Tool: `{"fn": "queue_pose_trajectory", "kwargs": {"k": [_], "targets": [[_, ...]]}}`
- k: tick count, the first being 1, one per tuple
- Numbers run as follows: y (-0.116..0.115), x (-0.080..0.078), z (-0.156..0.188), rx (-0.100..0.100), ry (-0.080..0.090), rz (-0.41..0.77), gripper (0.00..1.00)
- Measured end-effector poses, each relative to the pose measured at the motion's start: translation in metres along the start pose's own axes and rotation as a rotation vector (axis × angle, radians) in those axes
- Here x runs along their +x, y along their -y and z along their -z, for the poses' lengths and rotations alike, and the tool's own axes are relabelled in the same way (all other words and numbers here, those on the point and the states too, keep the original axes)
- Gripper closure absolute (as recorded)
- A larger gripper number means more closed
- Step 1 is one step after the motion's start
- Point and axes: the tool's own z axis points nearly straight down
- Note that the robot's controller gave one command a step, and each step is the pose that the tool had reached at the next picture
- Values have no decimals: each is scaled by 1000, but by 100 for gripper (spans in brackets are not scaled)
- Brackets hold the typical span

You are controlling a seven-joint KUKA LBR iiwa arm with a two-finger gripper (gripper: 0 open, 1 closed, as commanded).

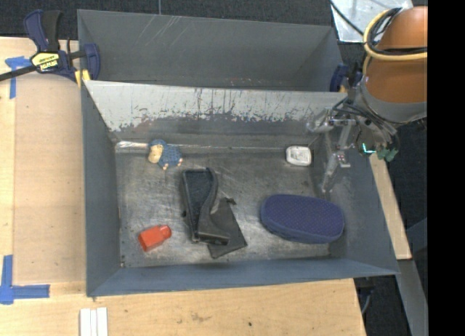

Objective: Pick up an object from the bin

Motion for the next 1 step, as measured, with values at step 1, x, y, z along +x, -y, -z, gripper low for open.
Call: {"fn": "queue_pose_trajectory", "kwargs": {"k": [1], "targets": [[-52, 27, -69, -2, 1, 208, 0]]}}
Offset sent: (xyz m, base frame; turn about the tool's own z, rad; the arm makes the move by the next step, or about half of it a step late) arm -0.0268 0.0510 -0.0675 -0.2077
